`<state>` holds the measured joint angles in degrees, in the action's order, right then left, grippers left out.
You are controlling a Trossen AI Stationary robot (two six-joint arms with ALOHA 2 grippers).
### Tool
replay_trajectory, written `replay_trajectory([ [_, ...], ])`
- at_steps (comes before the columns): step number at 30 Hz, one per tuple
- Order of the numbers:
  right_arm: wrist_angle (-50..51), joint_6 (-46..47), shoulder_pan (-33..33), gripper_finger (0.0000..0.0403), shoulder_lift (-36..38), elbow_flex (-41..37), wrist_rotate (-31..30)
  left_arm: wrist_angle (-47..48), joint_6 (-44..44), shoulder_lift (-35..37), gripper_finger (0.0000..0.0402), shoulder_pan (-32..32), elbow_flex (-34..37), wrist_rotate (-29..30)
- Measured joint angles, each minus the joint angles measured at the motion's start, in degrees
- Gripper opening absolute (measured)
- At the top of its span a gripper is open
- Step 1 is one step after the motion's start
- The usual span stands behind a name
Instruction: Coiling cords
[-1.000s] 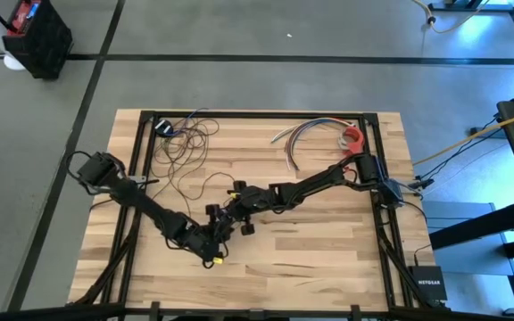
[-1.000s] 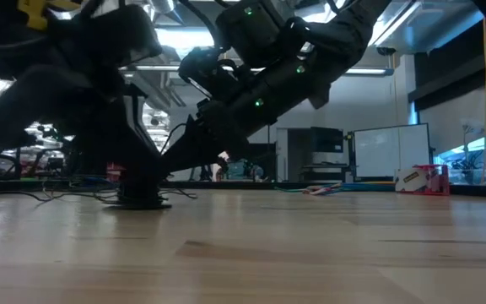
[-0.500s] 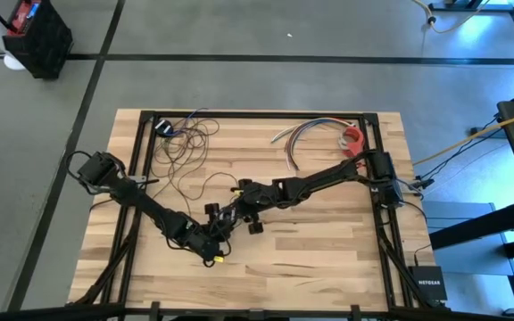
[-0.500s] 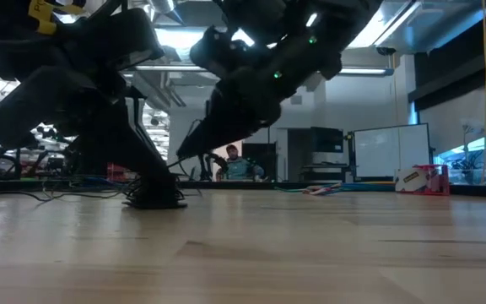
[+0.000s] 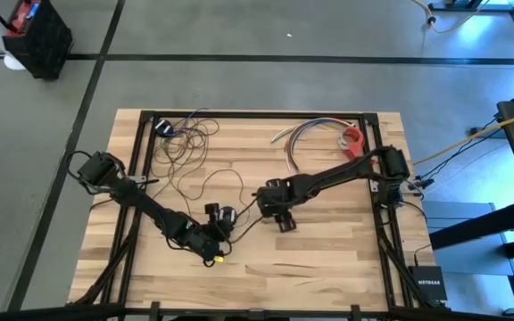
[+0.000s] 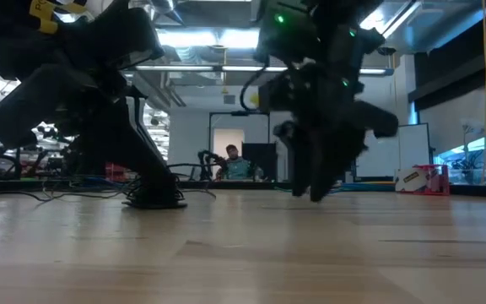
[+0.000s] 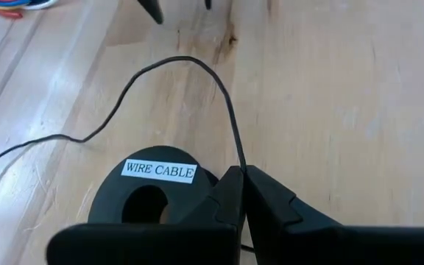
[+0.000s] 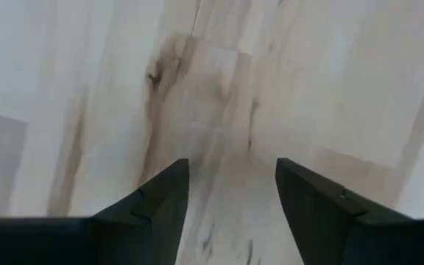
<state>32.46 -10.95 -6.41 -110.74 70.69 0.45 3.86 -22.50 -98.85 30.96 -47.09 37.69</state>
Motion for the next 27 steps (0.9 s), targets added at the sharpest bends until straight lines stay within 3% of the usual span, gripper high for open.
replay_trajectory([
  [3,-3.39,-1.61,-2.14,0.0209,-0.02,-1.30,-2.01,-0.03,-0.04,0.00,0.0005,0.00,0.00,0.00],
  [7,-12.65,-6.14,-7.04,0.0209,-0.02,-1.30,-10.24,-0.03,-0.02,0.00,0.0005,-0.12,0.00,0.00],
  [12,-24.22,-14.69,-9.81,0.0209,-0.37,-1.28,-15.97,-0.08,-0.04,0.07,0.0005,-0.33,-0.01,0.02],
  [20,-29.47,-19.85,-7.96,0.0207,-4.62,-1.28,-16.34,-0.07,0.16,0.07,0.0005,-0.37,0.00,0.00],
  [23,-32.46,-21.57,-7.69,0.0180,-5.05,-1.27,-16.79,-0.07,-0.25,0.07,0.0005,-0.37,-0.01,0.02],
  [27,-32.55,-23.61,-7.89,0.0095,-5.16,-1.23,-16.43,-0.07,-0.28,0.07,0.0005,-0.37,-0.02,0.00],
])
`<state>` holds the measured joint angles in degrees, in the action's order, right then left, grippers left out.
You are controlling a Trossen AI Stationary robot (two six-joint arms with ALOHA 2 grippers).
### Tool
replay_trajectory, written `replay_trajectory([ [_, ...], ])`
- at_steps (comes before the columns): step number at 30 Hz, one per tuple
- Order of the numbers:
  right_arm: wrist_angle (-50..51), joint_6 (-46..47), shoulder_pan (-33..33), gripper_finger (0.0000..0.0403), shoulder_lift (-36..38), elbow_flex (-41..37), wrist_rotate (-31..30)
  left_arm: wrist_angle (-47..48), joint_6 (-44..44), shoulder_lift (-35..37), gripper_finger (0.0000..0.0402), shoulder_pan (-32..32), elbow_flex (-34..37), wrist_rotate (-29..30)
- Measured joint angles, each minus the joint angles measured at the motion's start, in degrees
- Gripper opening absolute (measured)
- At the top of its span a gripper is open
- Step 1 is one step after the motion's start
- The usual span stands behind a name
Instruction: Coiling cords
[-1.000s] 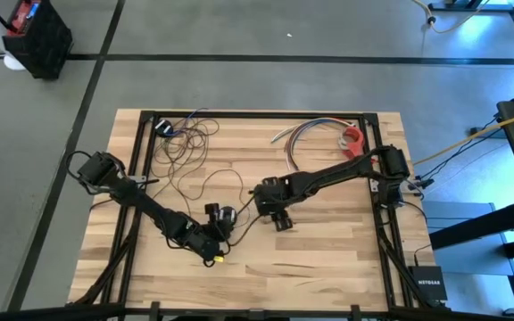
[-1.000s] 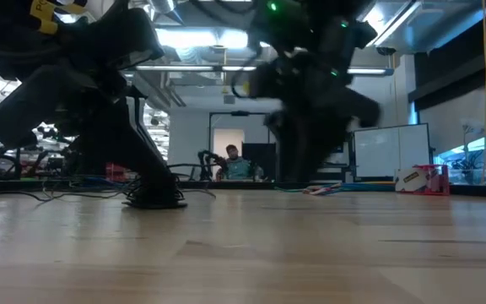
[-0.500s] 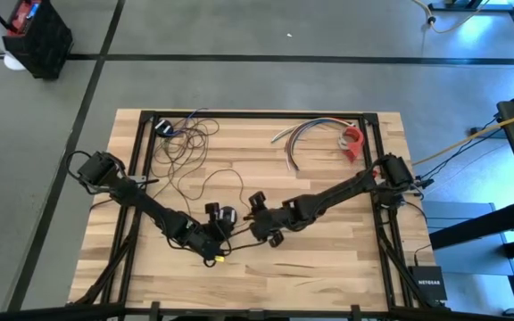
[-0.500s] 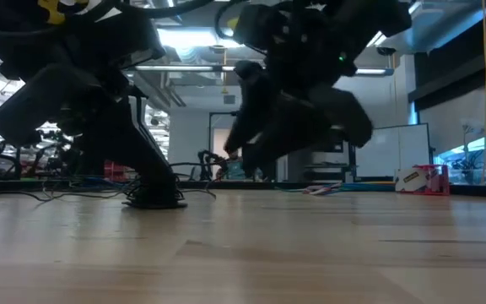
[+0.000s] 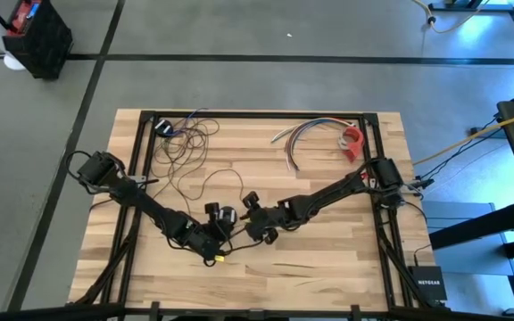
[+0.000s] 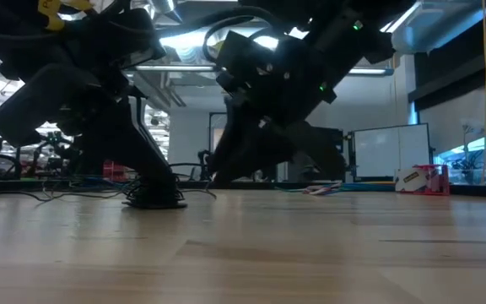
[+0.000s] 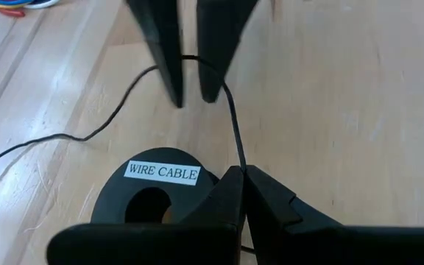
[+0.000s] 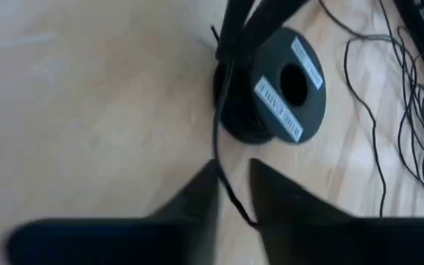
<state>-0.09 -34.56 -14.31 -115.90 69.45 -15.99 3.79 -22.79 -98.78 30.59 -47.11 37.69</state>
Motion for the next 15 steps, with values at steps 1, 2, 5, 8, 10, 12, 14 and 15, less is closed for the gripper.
replay_trajectory([
  [1,0.39,-0.04,0.00,0.0069,-0.02,0.00,-0.09,0.00,0.00,0.00,0.0005,0.02,0.00,0.01],
  [2,0.67,-0.10,0.02,0.0041,0.00,0.00,-0.61,-0.06,-0.14,0.00,0.0005,0.11,0.00,0.00],
  [5,1.14,-0.14,0.09,0.0012,-0.02,0.00,-1.69,-0.02,-1.24,0.00,0.0006,0.11,0.00,0.14],
  [8,1.23,1.22,0.09,0.0013,-0.02,0.00,-2.46,0.05,-1.19,0.00,0.0014,-0.06,0.00,0.11],
  [10,1.62,1.33,0.09,0.0006,-0.02,0.00,-2.47,0.43,-1.79,0.40,0.0032,-0.07,-0.11,-0.39],
  [12,1.59,1.38,0.09,0.0007,-0.02,0.00,-2.45,0.55,-2.29,1.26,0.0058,-0.04,-0.87,-1.10],
  [14,1.66,1.51,0.09,0.0008,-0.02,0.00,-2.47,0.83,-2.04,2.63,0.0087,-0.01,-1.82,-1.15],
  [15,1.70,1.51,0.09,0.0005,-0.02,0.00,-2.45,1.57,-1.52,3.53,0.0100,0.14,-2.26,-1.28],
])
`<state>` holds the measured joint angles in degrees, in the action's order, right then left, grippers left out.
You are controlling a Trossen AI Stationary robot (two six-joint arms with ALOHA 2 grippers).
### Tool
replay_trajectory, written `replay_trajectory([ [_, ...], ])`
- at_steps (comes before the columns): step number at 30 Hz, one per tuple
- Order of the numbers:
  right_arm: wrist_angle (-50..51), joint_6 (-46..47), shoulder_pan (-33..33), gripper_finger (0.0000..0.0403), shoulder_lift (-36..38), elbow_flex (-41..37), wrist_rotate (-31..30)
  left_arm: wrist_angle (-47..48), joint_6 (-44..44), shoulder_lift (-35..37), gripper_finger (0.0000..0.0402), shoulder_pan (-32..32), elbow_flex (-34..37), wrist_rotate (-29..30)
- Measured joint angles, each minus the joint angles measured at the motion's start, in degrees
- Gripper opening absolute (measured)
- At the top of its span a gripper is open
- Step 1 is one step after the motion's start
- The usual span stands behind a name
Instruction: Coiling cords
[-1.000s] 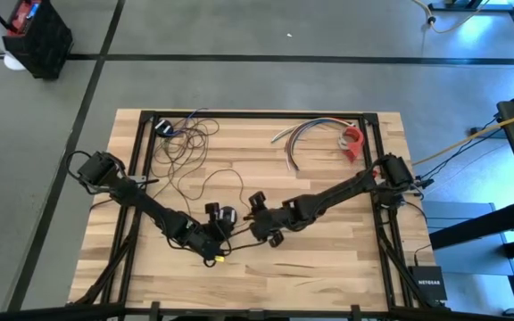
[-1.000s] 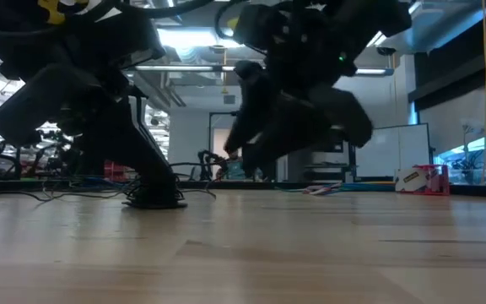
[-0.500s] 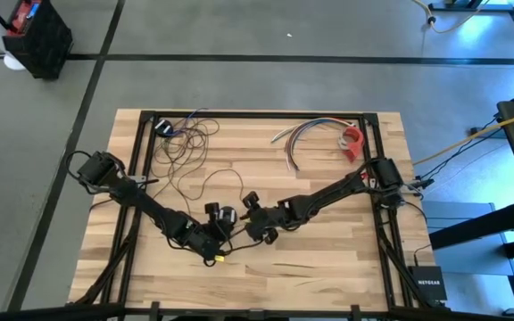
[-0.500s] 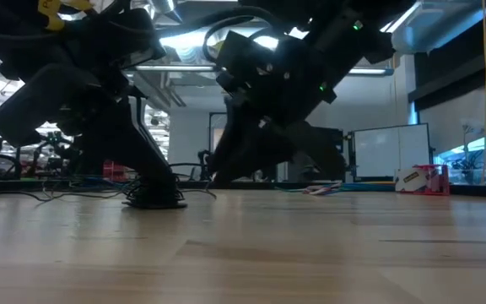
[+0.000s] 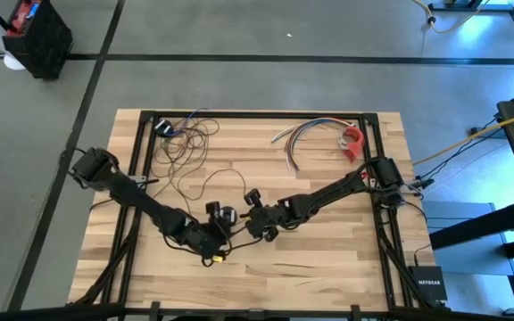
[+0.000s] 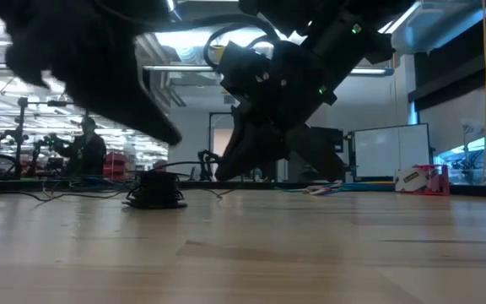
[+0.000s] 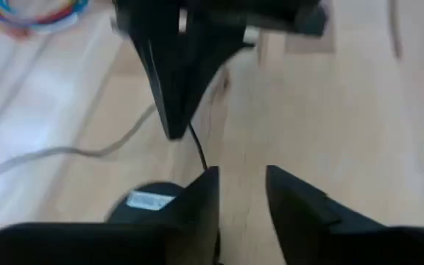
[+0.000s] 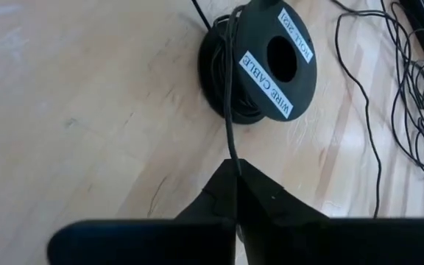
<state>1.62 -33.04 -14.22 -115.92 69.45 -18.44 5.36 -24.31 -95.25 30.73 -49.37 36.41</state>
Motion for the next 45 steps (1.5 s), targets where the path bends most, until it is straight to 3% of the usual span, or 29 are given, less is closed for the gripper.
replay_trajectory([
  [3,0.17,0.19,0.00,0.0005,0.00,0.00,0.00,3.06,1.26,2.64,0.0127,0.16,-0.28,0.76],
  [8,1.50,1.18,0.00,0.0003,0.00,0.00,-0.02,10.07,-4.99,2.64,0.0132,-2.53,1.09,2.72],
  [17,9.03,4.87,0.82,0.0003,-0.02,0.02,-0.02,7.93,-7.86,1.65,0.0117,-3.80,4.73,1.76],
  [22,12.81,6.08,4.16,0.0002,-0.02,0.02,-4.53,7.72,-6.61,1.62,0.0115,-2.96,4.82,1.92],
  [27,7.35,4.05,8.90,0.0003,-0.02,0.02,-4.72,5.30,-3.72,1.55,0.0115,-3.07,4.93,1.52],
  [32,-0.85,-2.44,12.33,0.0003,-0.18,0.01,-0.09,4.37,-1.34,1.50,0.0115,-3.09,4.95,1.21],
  [39,-14.92,-7.64,13.33,0.0005,-2.88,0.00,3.69,3.22,-0.65,0.57,0.0115,-3.42,4.93,1.13],
  [45,-17.87,-8.04,14.02,0.0006,-6.98,3.33,4.78,-0.53,2.35,-1.60,0.0115,-3.36,4.90,0.90],
])
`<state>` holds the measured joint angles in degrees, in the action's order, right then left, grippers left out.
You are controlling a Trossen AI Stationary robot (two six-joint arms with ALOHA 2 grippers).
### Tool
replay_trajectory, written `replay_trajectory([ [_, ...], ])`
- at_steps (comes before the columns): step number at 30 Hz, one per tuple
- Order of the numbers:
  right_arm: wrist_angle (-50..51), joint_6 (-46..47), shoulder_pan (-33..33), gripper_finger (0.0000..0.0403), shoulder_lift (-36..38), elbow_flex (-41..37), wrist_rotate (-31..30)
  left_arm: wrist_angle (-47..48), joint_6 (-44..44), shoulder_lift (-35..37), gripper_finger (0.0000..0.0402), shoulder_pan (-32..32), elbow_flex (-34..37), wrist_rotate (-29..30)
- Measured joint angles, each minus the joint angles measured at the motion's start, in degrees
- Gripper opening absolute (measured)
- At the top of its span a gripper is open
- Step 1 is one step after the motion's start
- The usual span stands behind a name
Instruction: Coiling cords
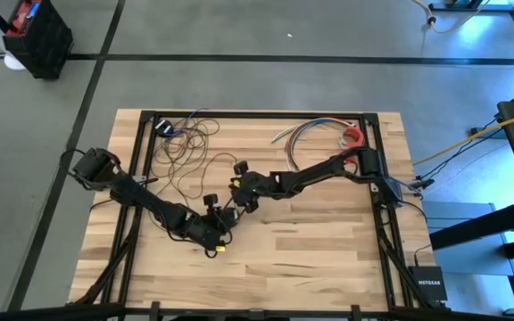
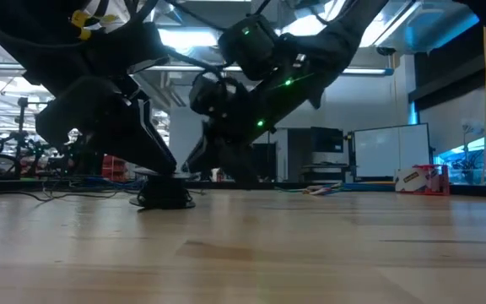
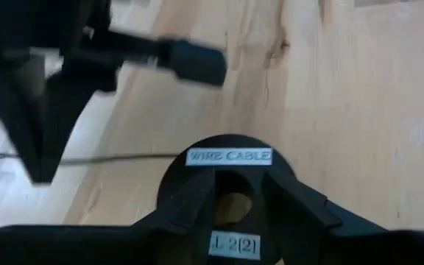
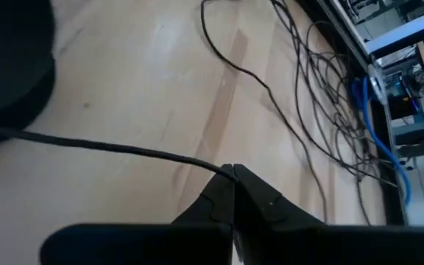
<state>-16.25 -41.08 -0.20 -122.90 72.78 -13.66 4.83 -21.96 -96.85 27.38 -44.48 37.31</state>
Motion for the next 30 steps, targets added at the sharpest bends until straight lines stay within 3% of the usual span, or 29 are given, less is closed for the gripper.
replay_trajectory([
  [6,0.20,0.00,0.93,0.0007,-3.47,4.29,2.38,-1.39,1.24,-0.05,0.0115,-0.04,0.01,-0.92],
  [17,1.39,0.27,0.99,0.0007,-3.86,6.97,12.11,-1.48,3.39,-0.06,0.0115,-0.66,-0.01,-1.14],
  [30,3.41,0.79,0.98,0.0007,-3.82,6.99,12.84,6.81,7.17,4.62,0.0115,-0.90,-4.30,-1.54],
])
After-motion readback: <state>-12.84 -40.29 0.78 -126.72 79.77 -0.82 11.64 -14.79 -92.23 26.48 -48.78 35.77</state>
